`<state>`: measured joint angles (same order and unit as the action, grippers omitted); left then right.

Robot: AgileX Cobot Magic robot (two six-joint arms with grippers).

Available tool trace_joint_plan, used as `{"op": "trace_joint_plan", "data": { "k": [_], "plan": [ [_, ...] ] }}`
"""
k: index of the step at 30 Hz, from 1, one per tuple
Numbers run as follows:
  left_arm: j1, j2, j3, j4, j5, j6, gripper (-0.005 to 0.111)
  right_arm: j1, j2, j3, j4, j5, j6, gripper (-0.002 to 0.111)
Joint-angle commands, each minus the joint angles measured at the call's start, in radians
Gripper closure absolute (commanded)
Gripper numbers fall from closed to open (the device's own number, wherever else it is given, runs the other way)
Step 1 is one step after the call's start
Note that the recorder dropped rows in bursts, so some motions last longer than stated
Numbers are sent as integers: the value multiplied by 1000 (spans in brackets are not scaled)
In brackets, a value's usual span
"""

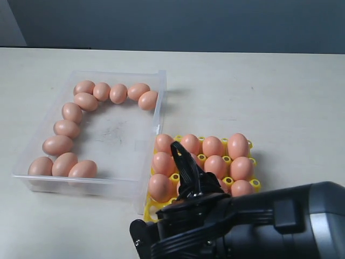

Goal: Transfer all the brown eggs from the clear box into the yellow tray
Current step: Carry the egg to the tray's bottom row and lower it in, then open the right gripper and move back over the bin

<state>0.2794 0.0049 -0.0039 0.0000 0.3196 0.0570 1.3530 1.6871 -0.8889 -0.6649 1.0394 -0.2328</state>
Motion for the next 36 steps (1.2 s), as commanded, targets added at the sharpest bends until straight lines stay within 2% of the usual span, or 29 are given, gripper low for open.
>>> {"op": "trace_joint_plan", "data": {
  "k": [1, 5, 7, 8, 10, 11, 12, 17, 23, 30, 36],
  "plan": [
    [-5, -5, 4, 0, -11, 0, 106, 2, -1, -3, -4, -29, 35, 55],
    [-5, -5, 4, 0, -11, 0, 106, 2, -1, -3, -16, -29, 35, 53],
    [-5, -5, 4, 0, -11, 0, 106, 2, -1, -5, -122, 13, 63, 53],
    [-5, -5, 4, 0, -11, 0, 106, 2, -1, -10, -258, 60, 155, 53],
    [-5, -5, 4, 0, -11, 0, 106, 2, -20, -45, -387, 93, 399, 54],
    [-5, -5, 4, 0, -11, 0, 106, 1, -32, -70, -382, 69, 495, 54],
    [-5, -5, 4, 0, -11, 0, 106, -5, -61, -101, -344, -20, 624, 54],
    [-5, -5, 4, 0, -11, 0, 106, -69, -98, -132, -293, -389, 990, 54],
    [-5, -5, 4, 0, -11, 0, 106, -226, -98, -134, -290, -650, 1253, 54],
    [-5, -5, 4, 0, -11, 0, 106, -390, -89, -134, -198, -890, 1325, 65],
    [-5, -5, 4, 0, -11, 0, 106, -460, -50, -134, -198, -1024, 1325, 63]
  ]
}}
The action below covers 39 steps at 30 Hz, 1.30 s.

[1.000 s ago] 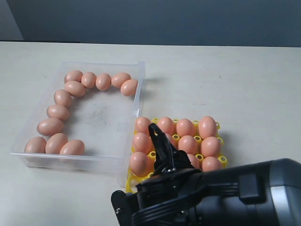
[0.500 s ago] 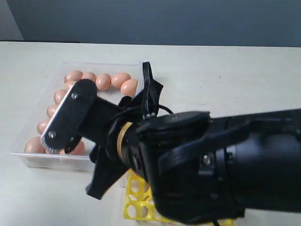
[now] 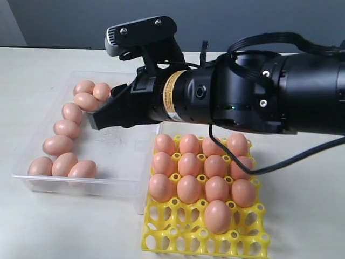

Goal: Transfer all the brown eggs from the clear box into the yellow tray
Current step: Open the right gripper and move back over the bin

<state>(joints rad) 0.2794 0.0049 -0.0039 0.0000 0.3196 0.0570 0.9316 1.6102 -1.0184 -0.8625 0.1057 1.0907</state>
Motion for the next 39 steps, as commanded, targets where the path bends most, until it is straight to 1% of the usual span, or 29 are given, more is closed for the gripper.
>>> {"op": "trace_joint_plan", "data": {
  "k": [1, 3, 8, 13, 19, 24, 27, 30, 32, 33, 35, 36, 38, 39],
  "plan": [
    [-5, -5, 4, 0, -11, 0, 106, -51, 44, -7, 0, -134, 2, 63],
    [-5, -5, 4, 0, -11, 0, 106, -65, 78, -27, 0, -179, 2, 63],
    [-5, -5, 4, 0, -11, 0, 106, -74, 205, -160, -5, -205, 7, 50],
    [-5, -5, 4, 0, -11, 0, 106, -74, 339, -314, 1, -205, 110, 50],
    [-5, -5, 4, 0, -11, 0, 106, -74, 490, -498, -25, -200, 118, 50],
    [-5, -5, 4, 0, -11, 0, 106, -74, 594, -629, -36, -76, 114, 50],
    [-5, -5, 4, 0, -11, 0, 106, -74, 649, -679, -36, -55, 90, 50],
    [-5, -5, 4, 0, -11, 0, 106, -74, 678, -693, -36, -50, 87, 50],
    [-5, -5, 4, 0, -11, 0, 106, -74, 680, -693, -36, 8, 74, 50],
    [-5, -5, 4, 0, -11, 0, 106, -74, 678, -693, -21, 50, 43, 50],
    [-5, -5, 4, 0, -11, 0, 106, -74, 666, -693, 85, 174, -121, 50],
    [-5, -5, 4, 0, -11, 0, 106, -75, 657, -694, 158, 229, -252, 50],
    [-5, -5, 4, 0, -11, 0, 106, -89, 650, -711, 373, 366, -556, 50],
    [-5, -5, 4, 0, -11, 0, 106, -100, 648, -722, 463, 432, -669, 50]
  ]
}}
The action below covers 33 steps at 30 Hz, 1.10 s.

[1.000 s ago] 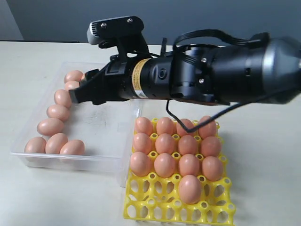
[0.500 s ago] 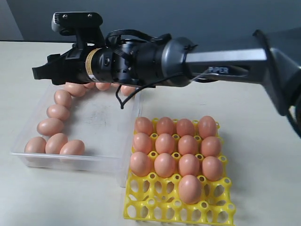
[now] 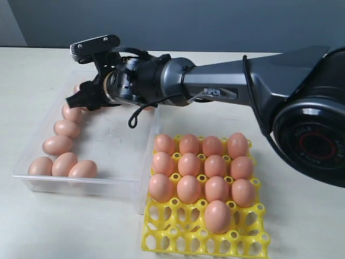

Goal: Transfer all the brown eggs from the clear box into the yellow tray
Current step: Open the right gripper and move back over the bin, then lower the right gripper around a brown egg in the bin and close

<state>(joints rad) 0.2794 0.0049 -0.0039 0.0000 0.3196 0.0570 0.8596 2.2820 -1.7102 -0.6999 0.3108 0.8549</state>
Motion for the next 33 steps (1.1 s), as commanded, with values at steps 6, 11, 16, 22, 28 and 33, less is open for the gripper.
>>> {"op": "trace_joint_plan", "data": {
  "k": [6, 11, 16, 22, 28, 33],
  "plan": [
    [-5, -5, 4, 0, -11, 0, 106, -123, -21, -127, 688, 331, -784, 50],
    [-5, -5, 4, 0, -11, 0, 106, -127, -13, -188, 693, 206, -821, 50],
    [-5, -5, 4, 0, -11, 0, 106, -143, 104, -330, 789, 261, -821, 61],
    [-5, -5, 4, 0, -11, 0, 106, -143, 210, -452, 850, 267, -817, 52],
    [-5, -5, 4, 0, -11, 0, 106, -152, 247, -473, 831, 280, -807, 52],
    [-5, -5, 4, 0, -11, 0, 106, -153, 255, -480, 803, 290, -807, 52]
  ]
}}
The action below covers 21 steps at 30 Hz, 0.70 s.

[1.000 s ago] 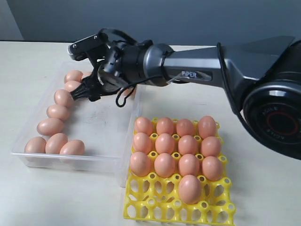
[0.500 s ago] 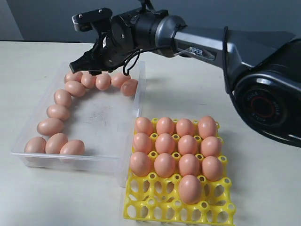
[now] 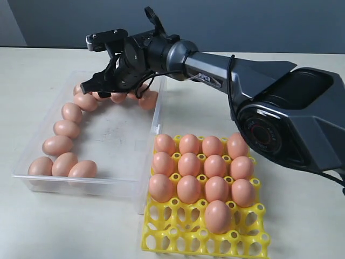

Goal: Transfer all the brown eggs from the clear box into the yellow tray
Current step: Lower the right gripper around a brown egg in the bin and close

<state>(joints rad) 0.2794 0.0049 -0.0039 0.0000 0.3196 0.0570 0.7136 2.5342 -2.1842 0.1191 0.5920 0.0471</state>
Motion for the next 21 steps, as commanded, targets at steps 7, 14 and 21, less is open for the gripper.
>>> {"op": "trace_joint_plan", "data": {
  "k": [7, 14, 21],
  "plan": [
    [-5, -5, 4, 0, -11, 0, 106, -7, 5, -6, -84, 21, 88, 52],
    [-5, -5, 4, 0, -11, 0, 106, -7, 5, -6, -93, 7, 88, 52],
    [-5, -5, 4, 0, -11, 0, 106, -7, 5, -6, -93, 42, 72, 52]
  ]
}}
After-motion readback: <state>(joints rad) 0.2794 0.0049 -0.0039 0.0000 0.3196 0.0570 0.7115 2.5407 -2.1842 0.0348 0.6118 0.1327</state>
